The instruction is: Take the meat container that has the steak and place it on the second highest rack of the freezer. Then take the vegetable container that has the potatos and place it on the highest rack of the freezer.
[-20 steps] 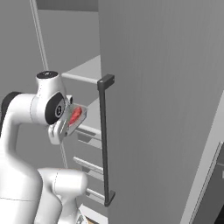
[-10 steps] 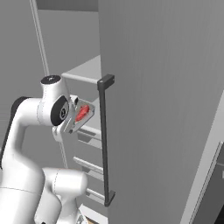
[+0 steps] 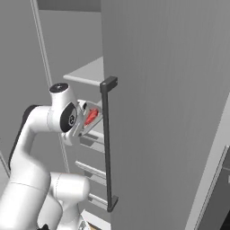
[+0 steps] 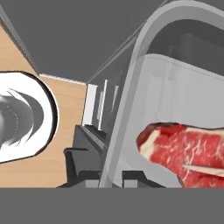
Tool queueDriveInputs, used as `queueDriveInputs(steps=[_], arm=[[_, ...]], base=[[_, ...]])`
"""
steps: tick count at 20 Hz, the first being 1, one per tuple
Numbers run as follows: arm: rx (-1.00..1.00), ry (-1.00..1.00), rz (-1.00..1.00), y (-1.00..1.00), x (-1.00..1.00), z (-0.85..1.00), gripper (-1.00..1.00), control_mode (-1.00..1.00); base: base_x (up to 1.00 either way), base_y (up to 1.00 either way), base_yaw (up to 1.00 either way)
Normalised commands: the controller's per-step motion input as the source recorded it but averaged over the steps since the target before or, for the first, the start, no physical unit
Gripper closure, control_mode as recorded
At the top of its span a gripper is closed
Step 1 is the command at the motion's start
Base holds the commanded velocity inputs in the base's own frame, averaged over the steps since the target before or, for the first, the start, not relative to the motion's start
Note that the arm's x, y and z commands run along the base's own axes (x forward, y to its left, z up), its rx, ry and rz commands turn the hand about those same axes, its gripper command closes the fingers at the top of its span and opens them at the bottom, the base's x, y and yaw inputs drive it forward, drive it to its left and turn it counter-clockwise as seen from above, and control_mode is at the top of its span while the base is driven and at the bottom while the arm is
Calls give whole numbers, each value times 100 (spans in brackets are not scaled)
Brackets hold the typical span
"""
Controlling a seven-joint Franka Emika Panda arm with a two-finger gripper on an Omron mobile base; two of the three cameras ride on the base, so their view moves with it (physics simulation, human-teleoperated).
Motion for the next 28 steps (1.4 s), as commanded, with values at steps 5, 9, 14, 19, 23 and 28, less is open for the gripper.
queueDriveInputs(steps=[5,9,14,19,23,28], arm=[[-6,0,-1,-6,42,-10,100,-100],[-8,-1,-2,-4,20,-28,100,-100],[-3,-6,-2,-17,13,-31,100,-100],[0,0,-4,-3,50,0,100,-100],[0,0,-5,0,68,0,100,-100],[-2,0,-4,0,47,-30,100,-100]], base=[[0,0,0],[0,0,0],[0,0,0],[0,0,0],[0,0,0],[0,0,0]])
